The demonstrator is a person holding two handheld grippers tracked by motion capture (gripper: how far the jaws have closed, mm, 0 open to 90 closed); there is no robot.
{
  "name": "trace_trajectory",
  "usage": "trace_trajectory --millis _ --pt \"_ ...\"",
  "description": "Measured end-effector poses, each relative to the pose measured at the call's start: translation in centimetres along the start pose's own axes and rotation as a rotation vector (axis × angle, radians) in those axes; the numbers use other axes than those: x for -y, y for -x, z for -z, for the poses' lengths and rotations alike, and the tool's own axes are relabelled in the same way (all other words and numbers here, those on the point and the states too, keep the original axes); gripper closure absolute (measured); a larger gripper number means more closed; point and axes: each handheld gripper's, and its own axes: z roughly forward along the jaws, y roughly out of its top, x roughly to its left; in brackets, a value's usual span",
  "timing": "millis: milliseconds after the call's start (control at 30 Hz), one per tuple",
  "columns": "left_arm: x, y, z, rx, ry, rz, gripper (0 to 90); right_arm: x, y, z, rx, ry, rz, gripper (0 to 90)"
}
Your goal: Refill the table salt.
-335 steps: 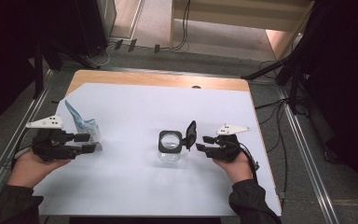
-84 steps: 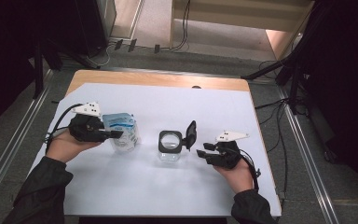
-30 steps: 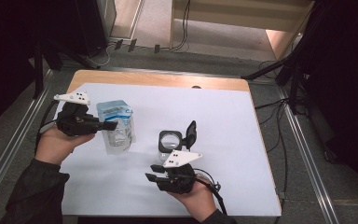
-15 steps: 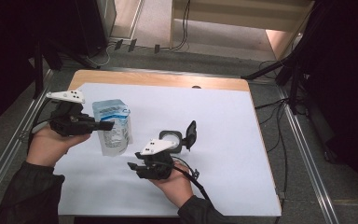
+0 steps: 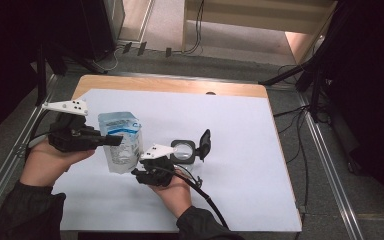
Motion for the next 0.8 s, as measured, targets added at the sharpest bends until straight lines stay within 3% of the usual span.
trace_trajectory --millis 167,333,800 --pt "-0.1 -0.1 -0.2 0.021 -0.005 0.021 90.0 0.1 0.1 0.1 0.017 0.004 0.033 55.6" --pt "-0.4 0.0 -0.2 0.043 0.016 0.033 90.0 -0.2 0.6 0.5 0.018 0.014 0.021 55.6" --pt "-0.7 0.0 -0.7 0.035 0.002 0.034 90.0 0.3 0.7 -0.5 0.008 0.033 -0.012 56.2"
